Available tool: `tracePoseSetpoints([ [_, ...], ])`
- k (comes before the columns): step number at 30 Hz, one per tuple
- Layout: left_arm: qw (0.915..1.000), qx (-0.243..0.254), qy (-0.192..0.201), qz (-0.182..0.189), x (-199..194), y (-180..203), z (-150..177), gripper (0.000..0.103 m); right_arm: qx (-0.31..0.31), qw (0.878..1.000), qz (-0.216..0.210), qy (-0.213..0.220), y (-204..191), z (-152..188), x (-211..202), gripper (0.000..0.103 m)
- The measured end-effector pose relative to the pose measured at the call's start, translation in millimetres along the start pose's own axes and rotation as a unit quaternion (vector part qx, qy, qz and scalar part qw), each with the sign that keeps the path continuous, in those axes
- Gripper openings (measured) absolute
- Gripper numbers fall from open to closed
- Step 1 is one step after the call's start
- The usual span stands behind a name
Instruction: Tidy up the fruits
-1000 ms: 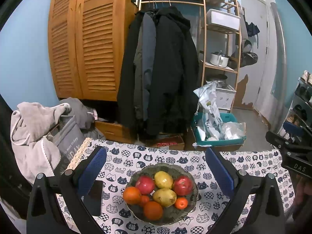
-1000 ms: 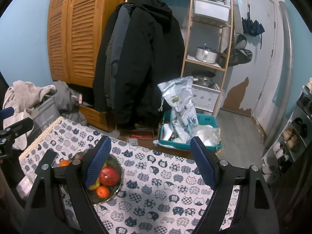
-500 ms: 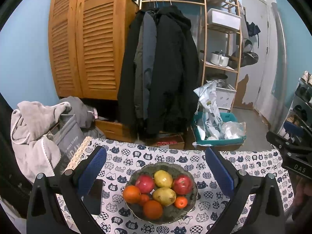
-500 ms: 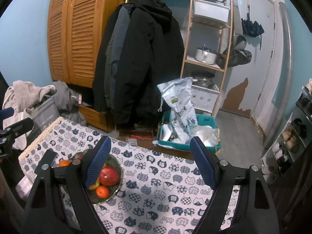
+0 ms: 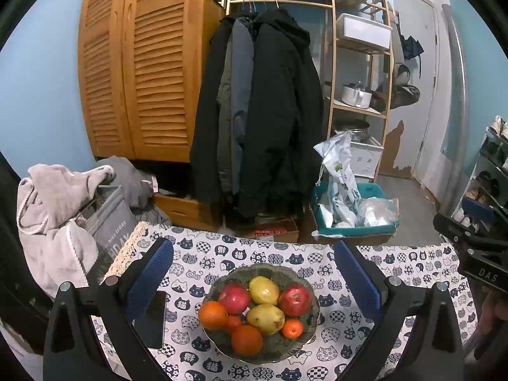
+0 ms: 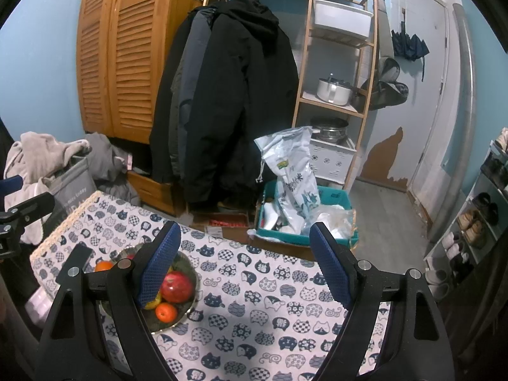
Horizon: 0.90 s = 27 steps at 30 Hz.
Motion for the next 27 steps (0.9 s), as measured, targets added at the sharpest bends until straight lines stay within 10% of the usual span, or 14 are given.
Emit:
tracePoseSetpoints([
  [27, 1.0000, 0.003, -0.002, 0.001, -1.4, 1.6, 0.7, 0.102, 0.001, 1.000, 0.002, 0.003, 1.8, -1.1, 0.8, 0.082],
])
Point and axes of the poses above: each gripper's, at about its wrist camera, not at the fingertips, and x roughly the way its jaws point, y to its right, z to its underside, the point moved 9 cm from there along x, roughly the way its jaws point, and after that the axes turned 3 degrees about -z, right-handed, at the moved point
